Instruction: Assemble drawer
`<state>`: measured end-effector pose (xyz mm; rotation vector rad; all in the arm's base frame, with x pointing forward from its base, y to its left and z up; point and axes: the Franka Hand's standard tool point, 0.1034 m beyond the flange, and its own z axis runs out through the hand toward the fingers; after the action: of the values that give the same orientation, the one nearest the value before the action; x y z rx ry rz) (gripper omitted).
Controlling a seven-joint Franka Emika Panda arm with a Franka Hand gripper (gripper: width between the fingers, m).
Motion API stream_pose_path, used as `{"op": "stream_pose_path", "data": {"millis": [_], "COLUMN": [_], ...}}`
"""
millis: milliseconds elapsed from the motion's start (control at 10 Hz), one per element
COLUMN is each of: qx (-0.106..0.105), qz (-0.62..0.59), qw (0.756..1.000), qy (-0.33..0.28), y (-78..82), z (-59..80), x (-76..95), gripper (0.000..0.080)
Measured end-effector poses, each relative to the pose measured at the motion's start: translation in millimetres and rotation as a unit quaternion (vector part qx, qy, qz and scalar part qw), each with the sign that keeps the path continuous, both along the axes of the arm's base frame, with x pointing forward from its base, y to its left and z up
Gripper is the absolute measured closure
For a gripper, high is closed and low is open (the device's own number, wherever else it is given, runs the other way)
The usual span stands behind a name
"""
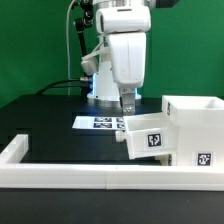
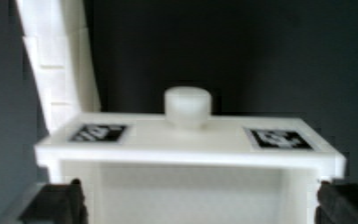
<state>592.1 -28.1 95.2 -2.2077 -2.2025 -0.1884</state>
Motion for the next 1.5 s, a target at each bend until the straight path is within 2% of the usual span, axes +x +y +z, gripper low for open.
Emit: {"op": "stream_pose_path", "data": {"millis": [200, 300, 400, 600, 800, 1200, 1500], "qx": [0.0, 0.007, 0.03, 0.058, 0.109, 0.122, 0.122], "qz": [-0.002, 0.011, 0.01, 0.02, 0.026, 0.03, 0.0], "qw": [1.0, 1.0, 1.0, 0.998, 0.993, 0.992, 0.992], "qy": [0.001, 0.0, 0.001, 0.009, 0.025, 0.031, 0.038], "y": [-2.8, -5.4, -16.2, -28.2, -39.0, -21.4, -7.2], "z": [-0.9, -2.6, -6.9, -21.1, -32.8, -41.4, -39.8], "x": [-1.0, -1.5, -4.1, -12.6, -15.9, -12.0, -7.7], "gripper": [0.0151, 0.0151, 0.0151, 0.0151, 0.0151, 0.0151, 0.0151]}}
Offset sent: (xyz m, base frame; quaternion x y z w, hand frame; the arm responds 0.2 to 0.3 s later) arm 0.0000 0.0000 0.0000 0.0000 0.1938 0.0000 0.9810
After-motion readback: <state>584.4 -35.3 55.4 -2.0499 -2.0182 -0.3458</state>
